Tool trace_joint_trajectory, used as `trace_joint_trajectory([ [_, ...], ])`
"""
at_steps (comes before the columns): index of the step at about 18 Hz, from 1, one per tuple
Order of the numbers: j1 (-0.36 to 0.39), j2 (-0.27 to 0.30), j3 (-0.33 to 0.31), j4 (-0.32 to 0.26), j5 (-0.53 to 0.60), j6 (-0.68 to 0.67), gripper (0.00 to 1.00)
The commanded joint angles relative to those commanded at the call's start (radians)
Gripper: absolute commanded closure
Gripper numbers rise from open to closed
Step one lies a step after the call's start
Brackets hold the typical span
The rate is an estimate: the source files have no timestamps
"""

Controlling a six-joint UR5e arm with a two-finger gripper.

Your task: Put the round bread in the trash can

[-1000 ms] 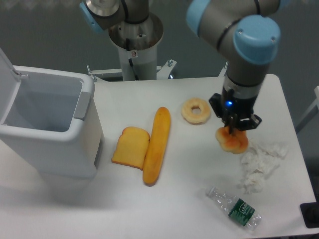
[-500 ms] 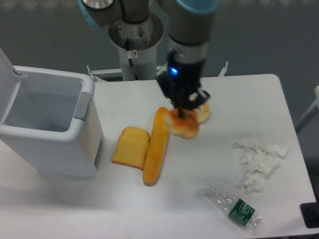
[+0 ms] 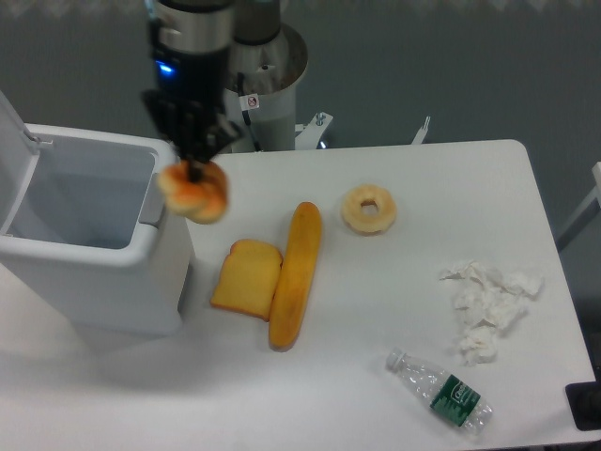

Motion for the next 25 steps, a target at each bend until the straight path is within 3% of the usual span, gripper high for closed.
trace_joint_trajectory([
  [3,-0.037,-0.008,-0.002,0.031,-0.031,-0.046,1.0],
  [4,-0.04,-0.012,-0.003,0.035,-0.049,-0.048,0.91],
  [7,-0.043,-0.017,-0.003,0.037,-0.072,-0.06,0.52],
  [8,-0.046,-0.017,-0.003,0.038,-0.074,-0.059,0.23],
  [9,-0.046,-0.017,-0.003,0.043,-0.072,-0.051,0.0],
  [12,-0.046,-0.015,0.0,0.078,-0.069,-0.039,0.0],
  [18,-0.023,-0.011,0.003,0.08,-0.058,-0.01,0.0],
  [22,0.153,-0.024,0.003,0.081,-0.04,0.079,0.0],
  [25,0.272,-0.054,0.003,0.069,0.05,0.18,0.0],
])
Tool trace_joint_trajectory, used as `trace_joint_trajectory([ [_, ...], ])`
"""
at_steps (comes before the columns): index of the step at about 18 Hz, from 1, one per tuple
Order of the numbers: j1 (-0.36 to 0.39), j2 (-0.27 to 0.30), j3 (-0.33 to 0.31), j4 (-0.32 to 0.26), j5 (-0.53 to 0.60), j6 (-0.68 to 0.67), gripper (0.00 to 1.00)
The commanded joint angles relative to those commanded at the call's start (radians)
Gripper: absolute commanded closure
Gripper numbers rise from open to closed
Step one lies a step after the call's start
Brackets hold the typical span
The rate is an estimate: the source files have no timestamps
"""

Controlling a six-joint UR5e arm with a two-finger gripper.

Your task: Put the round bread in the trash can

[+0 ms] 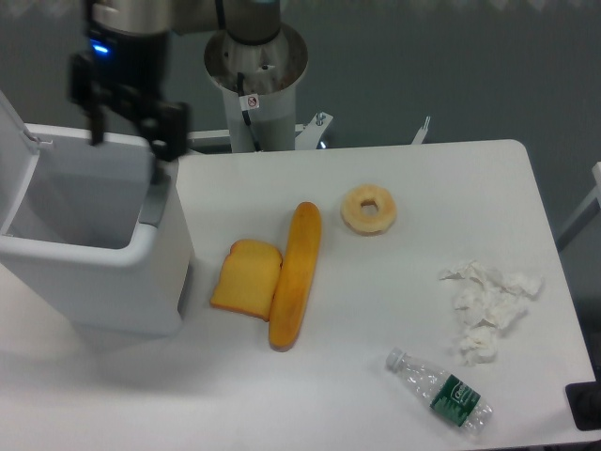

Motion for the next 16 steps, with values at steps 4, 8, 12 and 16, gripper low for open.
trace_joint_trajectory([
  [4,0.127,-0.047,-0.005,0.005,0.063,0.16,0.0],
  [8,0.197,-0.13,-0.005,0.006,0.132,0.301,0.0],
  [12,0.238,-0.225,-0.003,0.023,0.201,0.322,0.0],
  [16,0.275,-0.316,0.009,0.098,0.201,0.459,0.0],
])
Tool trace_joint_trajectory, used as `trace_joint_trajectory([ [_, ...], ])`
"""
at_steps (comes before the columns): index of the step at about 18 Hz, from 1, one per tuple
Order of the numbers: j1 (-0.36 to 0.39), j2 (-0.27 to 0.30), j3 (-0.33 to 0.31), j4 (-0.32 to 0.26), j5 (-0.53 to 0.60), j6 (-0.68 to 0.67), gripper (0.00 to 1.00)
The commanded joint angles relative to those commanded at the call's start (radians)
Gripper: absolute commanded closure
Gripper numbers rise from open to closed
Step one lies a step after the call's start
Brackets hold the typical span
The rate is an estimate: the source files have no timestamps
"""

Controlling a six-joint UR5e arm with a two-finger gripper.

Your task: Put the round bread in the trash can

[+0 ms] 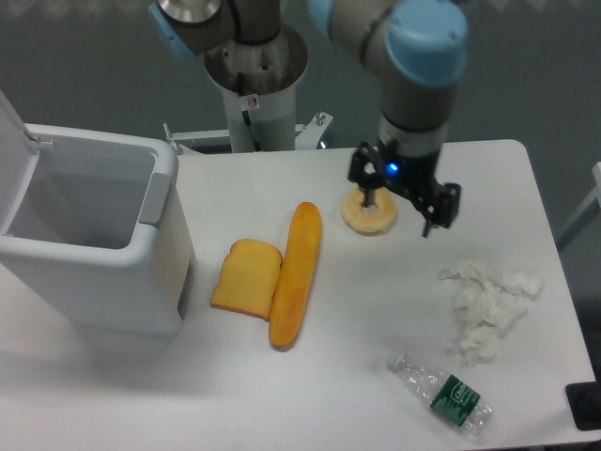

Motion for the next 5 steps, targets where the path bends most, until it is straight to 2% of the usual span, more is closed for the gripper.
trace_joint_trajectory([
  [5,0.014,-0.074,0.012,0.062,0.003,0.069,0.0],
])
